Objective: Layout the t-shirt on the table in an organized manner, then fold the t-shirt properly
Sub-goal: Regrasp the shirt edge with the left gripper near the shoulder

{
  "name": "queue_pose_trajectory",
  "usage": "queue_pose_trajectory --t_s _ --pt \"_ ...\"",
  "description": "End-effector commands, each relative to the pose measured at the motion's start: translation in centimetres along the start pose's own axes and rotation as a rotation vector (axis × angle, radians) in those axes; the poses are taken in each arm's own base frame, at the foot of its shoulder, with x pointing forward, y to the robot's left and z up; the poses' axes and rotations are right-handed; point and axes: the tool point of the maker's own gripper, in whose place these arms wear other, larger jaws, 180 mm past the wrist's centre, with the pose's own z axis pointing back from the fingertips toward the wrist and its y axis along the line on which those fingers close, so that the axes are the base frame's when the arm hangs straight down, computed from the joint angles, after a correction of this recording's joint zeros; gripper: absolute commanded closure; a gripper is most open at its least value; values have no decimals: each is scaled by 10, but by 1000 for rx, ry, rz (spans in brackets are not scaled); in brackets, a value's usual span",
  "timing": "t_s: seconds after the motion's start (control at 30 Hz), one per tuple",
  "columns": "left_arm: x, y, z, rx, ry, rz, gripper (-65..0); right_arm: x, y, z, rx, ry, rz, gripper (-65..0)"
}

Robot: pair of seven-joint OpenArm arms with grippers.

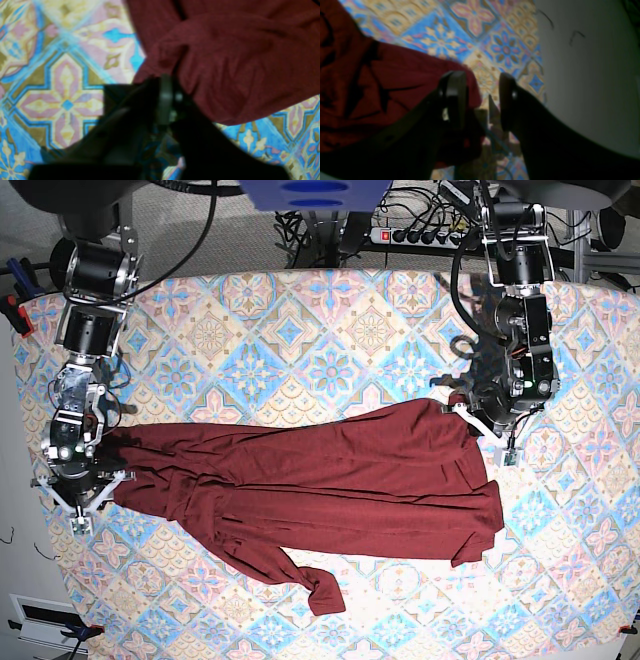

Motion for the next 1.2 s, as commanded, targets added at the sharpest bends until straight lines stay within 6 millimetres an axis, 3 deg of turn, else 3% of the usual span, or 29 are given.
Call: queue_pose_trajectory --t_s 0.0,0.07,0.23,0.37,0.47,0.53,0.6,0.63,0.77,0.97,1.17 --pt "22 8 7 19 -59 -12 0 23 -20 4 -42 -58 -8 -217" --pt "33 22 17 49 -83 -45 0 23 -20 4 -44 -57 -11 -217" --pt "71 30 46 82 -188 -126 0 23 -20 5 -44 -60 -7 -218" --pt "87 39 71 120 -246 -183 0 22 -17 5 -35 -59 3 -218" --pt "91 40 76 126 -262 -187 0 -10 1 5 31 -3 53 -218" --pt "89 37 73 118 -258 -185 0 -19 6 6 46 10 70 -218" --pt "82 29 65 94 -247 -153 0 -13 9 10 53 -9 83 -218" --pt "77 26 59 84 -234 -129 -18 -10 20 10 75 -18 94 -218" --pt "78 18 37 55 -223 -86 -169 -3 40 11 111 -33 132 -218" --pt "69 21 4 44 -143 -55 -373 -2 42 11 115 -36 137 -218" --pt "50 3 -15 14 -67 -156 -382 -2 41 11 113 -36 134 -218"
